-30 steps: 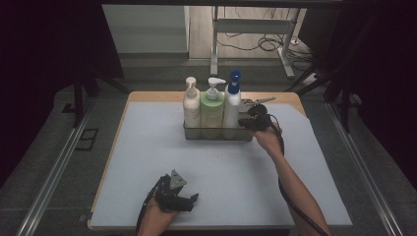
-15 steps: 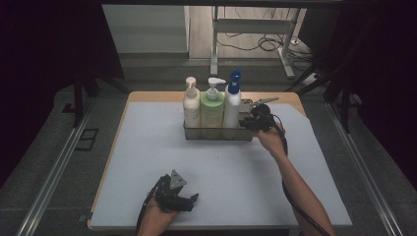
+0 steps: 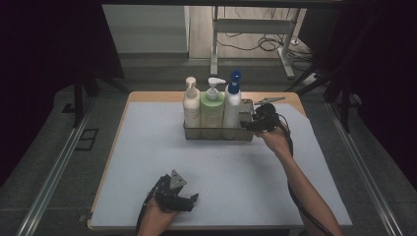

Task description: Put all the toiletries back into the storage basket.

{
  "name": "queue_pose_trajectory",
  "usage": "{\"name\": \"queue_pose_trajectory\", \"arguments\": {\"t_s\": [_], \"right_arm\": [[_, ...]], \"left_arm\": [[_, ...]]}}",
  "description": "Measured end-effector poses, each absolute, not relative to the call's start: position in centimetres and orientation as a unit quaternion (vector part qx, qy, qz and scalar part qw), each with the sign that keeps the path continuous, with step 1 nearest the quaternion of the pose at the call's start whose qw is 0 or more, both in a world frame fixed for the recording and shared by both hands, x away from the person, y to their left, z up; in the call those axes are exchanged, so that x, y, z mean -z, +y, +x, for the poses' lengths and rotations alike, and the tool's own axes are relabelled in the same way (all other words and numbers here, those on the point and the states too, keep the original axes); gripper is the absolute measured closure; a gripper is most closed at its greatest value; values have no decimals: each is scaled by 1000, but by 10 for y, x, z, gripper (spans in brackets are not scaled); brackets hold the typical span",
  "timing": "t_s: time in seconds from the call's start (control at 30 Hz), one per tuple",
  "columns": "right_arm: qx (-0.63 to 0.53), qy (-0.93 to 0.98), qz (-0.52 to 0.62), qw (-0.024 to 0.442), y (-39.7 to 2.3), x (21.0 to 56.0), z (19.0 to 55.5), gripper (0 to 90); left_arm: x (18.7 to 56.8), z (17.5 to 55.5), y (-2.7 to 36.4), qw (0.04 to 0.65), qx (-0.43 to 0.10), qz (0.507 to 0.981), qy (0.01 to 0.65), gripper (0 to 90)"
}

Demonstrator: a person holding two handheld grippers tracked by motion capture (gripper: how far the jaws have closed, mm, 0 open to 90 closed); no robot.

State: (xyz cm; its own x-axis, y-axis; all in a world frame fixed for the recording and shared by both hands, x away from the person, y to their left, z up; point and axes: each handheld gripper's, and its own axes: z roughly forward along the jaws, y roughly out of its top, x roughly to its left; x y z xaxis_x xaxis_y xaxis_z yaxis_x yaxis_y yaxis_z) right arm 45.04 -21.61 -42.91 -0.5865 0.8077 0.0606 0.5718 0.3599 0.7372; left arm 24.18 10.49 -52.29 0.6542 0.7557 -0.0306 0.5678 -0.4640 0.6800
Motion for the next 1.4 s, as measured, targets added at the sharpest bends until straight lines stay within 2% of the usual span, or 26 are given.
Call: {"name": "queue_pose_trajectory", "arguments": {"t_s": [0.17,1.4], "right_arm": [[-373,813,417,163,-219,427,445,283],[-366,838,371,161,-240,418,392,102]], "left_arm": [[523,242,105,339,-139,844,392,106],[523,242,105,339,-139,844,392,106]]}}
